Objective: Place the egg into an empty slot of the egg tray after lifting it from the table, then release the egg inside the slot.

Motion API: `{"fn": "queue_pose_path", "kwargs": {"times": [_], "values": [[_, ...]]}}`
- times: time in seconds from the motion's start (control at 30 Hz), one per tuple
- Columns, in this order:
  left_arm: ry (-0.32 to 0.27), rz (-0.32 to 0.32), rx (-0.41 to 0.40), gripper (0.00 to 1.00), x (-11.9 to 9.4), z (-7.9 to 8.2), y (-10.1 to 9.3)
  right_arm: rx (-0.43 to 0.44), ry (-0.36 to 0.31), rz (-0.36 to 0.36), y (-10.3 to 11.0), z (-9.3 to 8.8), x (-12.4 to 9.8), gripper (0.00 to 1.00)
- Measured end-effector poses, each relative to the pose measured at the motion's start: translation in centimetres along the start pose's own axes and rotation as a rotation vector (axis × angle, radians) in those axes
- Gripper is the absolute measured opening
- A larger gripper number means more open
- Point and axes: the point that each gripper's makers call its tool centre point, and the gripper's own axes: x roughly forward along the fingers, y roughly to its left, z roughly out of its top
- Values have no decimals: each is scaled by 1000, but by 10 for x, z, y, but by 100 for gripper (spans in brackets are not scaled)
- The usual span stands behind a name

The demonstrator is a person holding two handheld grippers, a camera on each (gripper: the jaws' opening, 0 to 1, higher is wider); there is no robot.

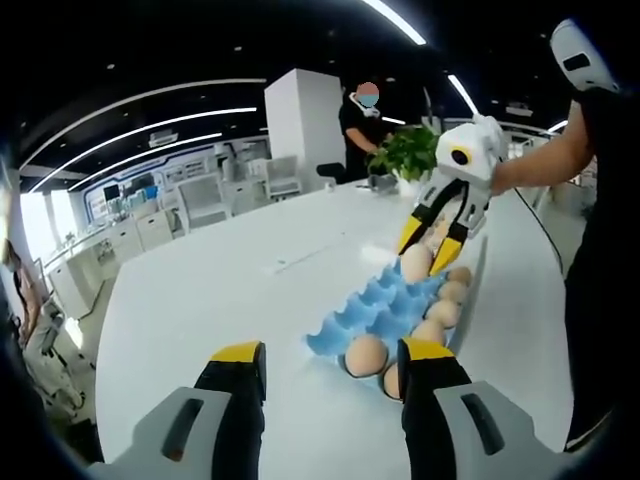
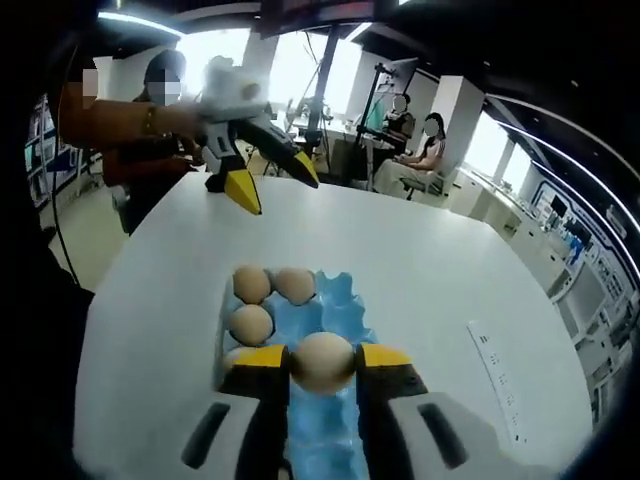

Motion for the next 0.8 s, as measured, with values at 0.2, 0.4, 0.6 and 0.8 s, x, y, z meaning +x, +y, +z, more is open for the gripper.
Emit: {"fn": "queue_pose_path", "kwargs": {"times": [0.2, 0.4, 0.6, 0.8], "values": [[0, 2, 2, 53, 0, 0, 1, -8, -5, 22, 3, 5, 13, 26], [0, 0, 0, 53, 0, 0, 1, -9, -2, 39, 6, 6, 21, 26], [-3, 1, -1, 52, 0, 0, 1, -9, -4, 46, 6, 6, 28, 26], [-2, 5, -2, 52, -1, -1, 3, 1, -10, 55, 8, 8, 39, 26]]}}
